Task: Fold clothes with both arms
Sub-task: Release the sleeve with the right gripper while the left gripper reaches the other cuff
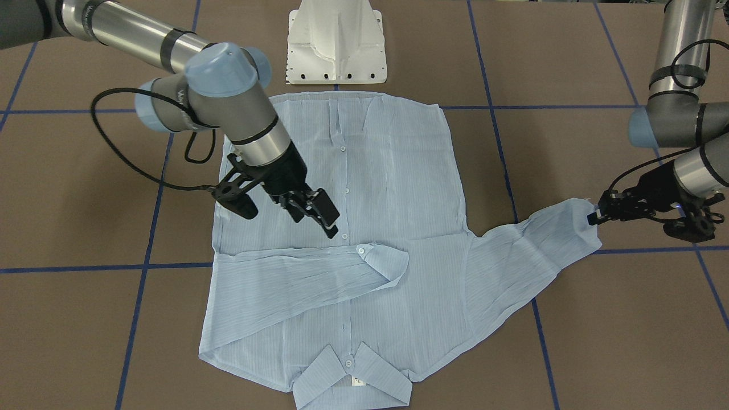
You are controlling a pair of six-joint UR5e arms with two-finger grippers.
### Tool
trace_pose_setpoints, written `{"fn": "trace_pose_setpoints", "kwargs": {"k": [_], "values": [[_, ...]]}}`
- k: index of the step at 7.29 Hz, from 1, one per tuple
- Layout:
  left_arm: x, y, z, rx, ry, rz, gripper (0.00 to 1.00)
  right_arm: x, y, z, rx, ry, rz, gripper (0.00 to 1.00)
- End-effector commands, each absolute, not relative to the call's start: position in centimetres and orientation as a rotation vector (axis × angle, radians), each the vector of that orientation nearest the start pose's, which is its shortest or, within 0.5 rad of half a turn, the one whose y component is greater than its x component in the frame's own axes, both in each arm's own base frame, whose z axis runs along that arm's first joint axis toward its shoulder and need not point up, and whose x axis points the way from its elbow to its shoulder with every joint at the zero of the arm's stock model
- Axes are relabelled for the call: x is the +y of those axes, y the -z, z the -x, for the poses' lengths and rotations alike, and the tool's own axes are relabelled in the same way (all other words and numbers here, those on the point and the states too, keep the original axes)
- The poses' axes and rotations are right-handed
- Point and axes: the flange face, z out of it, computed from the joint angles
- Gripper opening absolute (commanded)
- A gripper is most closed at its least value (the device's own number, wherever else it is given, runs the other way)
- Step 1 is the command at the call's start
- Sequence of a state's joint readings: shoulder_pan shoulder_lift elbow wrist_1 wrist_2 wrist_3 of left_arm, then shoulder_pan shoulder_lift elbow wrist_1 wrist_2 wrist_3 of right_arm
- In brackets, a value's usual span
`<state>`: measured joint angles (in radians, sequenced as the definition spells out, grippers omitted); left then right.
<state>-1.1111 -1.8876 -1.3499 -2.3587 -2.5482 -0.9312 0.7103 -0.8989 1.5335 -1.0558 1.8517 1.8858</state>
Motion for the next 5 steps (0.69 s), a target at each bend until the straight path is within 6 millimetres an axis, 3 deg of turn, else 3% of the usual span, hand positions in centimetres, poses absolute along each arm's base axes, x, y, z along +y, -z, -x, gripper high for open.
{"fn": "trace_pose_setpoints", "kwargs": {"k": [1,4,5], "values": [[-58.9,-35.0,-34.0,1.303,0.07,0.114,0.0,-55.6,-26.3,42.1,-1.142,-0.706,-0.017,1.0],[-55.3,-19.4,-50.4,1.362,0.213,0.117,0.0,-55.7,-31.8,39.8,-1.084,-0.695,-0.004,1.0],[-55.8,-15.0,-55.4,1.365,0.255,0.084,0.0,-55.9,-33.2,38.9,-1.063,-0.657,-0.03,1.0]]}}
